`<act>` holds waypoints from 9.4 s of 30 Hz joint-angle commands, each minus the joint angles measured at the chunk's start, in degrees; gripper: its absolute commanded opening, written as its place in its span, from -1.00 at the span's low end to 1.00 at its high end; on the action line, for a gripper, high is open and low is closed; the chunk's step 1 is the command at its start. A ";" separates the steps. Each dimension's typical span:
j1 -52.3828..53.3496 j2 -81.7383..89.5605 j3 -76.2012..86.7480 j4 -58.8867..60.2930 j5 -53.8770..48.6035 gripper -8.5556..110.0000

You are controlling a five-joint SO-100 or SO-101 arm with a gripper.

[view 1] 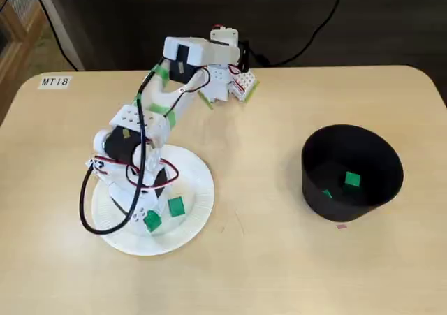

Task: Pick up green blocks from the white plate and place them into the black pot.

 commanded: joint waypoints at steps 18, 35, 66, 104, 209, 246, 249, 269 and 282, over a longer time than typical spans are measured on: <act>-23.99 29.53 -19.42 0.18 -24.61 -0.90; -63.54 35.07 -16.44 0.09 -19.07 -0.90; -60.56 61.96 61.61 -18.98 -15.73 -0.85; -21.36 43.15 34.98 -0.26 -22.85 -0.90; -2.72 22.50 32.26 0.18 7.73 -0.38; 0.18 18.90 20.39 -0.09 0.97 -0.90; 0.35 19.69 20.57 0.00 0.88 -0.89; -1.14 26.10 34.63 0.09 -19.60 -0.39; -3.43 22.15 33.49 -0.62 -32.61 -0.58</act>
